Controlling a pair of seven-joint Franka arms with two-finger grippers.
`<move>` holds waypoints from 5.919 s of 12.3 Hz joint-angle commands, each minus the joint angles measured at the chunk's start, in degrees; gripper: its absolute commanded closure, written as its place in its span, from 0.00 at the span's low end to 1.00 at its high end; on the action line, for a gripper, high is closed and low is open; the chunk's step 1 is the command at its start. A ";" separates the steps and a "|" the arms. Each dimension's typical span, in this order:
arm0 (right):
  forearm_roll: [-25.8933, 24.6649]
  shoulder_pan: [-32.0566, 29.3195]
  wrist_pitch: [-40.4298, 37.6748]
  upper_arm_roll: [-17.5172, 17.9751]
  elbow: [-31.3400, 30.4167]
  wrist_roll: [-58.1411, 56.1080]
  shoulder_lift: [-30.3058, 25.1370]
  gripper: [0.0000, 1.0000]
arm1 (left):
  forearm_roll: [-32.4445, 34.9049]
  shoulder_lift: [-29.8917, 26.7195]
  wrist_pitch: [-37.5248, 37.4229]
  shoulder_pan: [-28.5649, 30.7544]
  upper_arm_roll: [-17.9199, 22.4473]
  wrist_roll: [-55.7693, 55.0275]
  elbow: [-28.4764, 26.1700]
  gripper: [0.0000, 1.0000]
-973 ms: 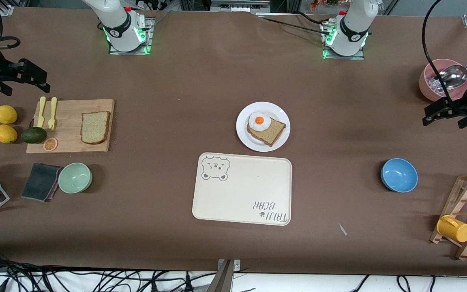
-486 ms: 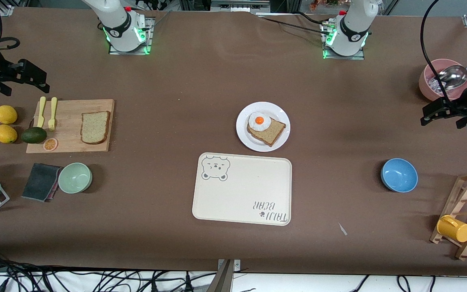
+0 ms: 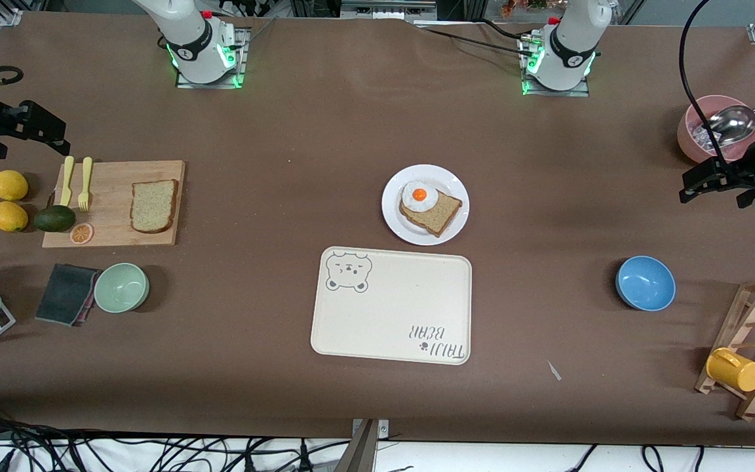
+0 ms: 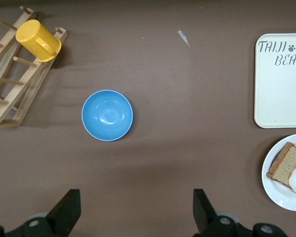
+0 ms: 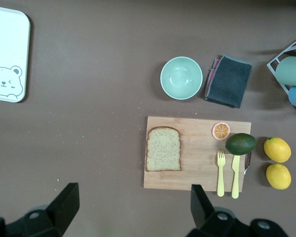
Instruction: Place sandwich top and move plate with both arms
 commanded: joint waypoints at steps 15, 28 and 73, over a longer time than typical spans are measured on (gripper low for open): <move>-0.89 0.32 0.07 0.46 -1.55 -1.91 0.66 0.00 | -0.42 0.59 -0.58 -0.13 0.02 -0.02 1.49 0.00; -1.24 0.40 22.01 0.46 -23.05 2.46 1.71 0.00 | -0.51 0.59 -0.58 -0.13 0.02 -0.02 1.49 0.00; -17.68 3.39 50.52 -1.12 -44.79 18.48 16.92 0.88 | -0.60 0.59 -0.67 -0.04 0.11 0.24 1.41 0.00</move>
